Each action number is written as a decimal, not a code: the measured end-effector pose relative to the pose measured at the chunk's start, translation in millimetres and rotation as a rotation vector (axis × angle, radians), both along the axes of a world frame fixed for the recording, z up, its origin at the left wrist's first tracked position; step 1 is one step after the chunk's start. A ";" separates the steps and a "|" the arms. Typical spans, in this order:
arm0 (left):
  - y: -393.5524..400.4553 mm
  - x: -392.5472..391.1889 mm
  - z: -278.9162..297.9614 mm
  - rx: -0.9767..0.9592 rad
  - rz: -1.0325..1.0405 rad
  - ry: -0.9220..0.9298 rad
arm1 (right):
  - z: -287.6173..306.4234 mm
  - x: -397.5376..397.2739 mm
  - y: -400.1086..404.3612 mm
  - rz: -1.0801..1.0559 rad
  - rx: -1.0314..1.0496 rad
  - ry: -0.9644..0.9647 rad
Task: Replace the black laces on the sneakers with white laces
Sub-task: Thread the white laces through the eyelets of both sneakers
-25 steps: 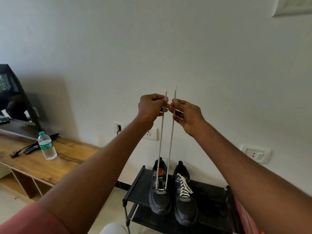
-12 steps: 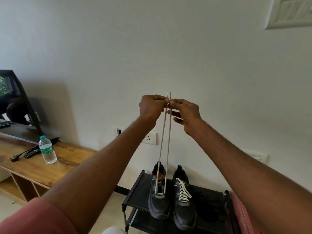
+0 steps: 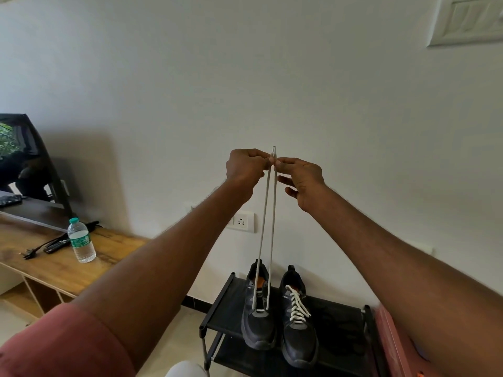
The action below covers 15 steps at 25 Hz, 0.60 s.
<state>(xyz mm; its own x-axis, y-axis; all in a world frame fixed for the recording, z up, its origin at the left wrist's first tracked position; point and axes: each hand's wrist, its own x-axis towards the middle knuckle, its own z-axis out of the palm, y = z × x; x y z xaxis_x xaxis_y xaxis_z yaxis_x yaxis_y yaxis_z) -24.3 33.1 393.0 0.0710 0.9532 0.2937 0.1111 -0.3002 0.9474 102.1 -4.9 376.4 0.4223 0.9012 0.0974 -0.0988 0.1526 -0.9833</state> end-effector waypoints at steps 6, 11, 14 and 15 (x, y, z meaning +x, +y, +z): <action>-0.1 -20.0 -47.5 -0.027 0.002 -0.081 | -46.6 11.1 -6.6 0.035 -0.040 -0.022; 13.6 -46.0 -161.4 -0.141 0.244 0.156 | -169.1 25.7 -5.5 0.054 -0.237 -0.266; 14.4 -51.2 -227.4 -0.072 0.375 0.383 | -240.3 27.8 1.8 0.046 -0.318 -0.405; 17.1 -49.7 -246.6 -0.063 0.364 0.436 | -259.2 26.8 6.5 0.047 -0.335 -0.451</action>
